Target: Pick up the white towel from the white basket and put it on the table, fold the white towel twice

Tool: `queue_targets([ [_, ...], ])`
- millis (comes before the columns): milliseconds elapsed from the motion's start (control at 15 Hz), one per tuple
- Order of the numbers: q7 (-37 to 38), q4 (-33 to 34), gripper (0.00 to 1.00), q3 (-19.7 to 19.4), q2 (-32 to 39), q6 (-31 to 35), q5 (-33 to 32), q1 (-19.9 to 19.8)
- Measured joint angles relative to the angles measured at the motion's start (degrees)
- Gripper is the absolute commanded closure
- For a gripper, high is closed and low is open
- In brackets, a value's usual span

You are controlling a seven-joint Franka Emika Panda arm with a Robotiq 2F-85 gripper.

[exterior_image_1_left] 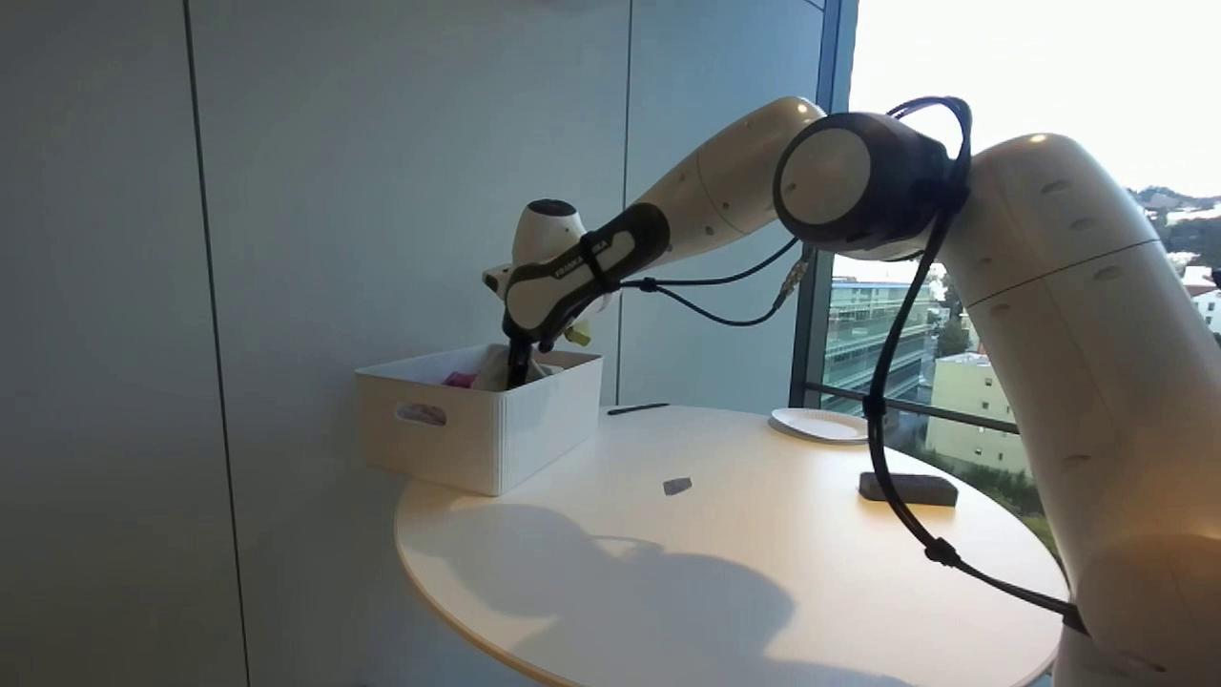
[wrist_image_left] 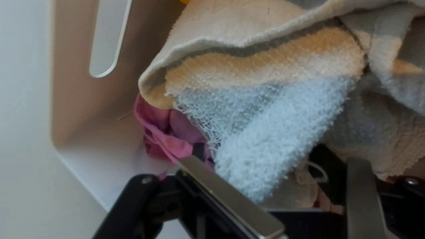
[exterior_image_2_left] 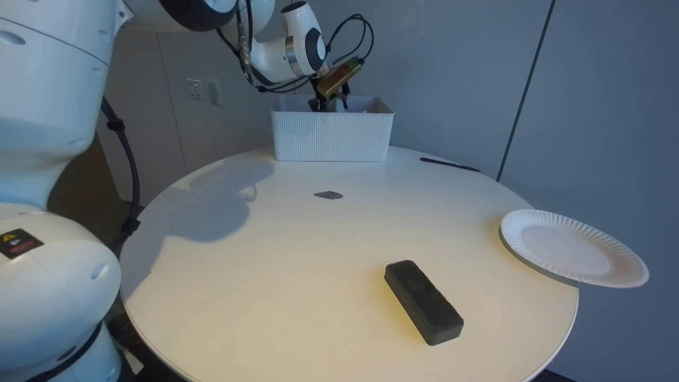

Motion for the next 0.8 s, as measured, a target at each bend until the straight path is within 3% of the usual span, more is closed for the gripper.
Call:
queue_targets([
  [400,0.0,4.59,0.95,0.08,2.14,-3.4,0.4,-0.01],
  [467,0.0,4.98,0.98,0.08,2.14,-3.43,0.4,-0.01],
  [733,-0.03,6.31,0.98,0.1,1.84,-3.29,0.4,-0.01],
  [800,-0.07,6.56,0.8,0.1,1.58,-3.26,0.4,-0.01],
])
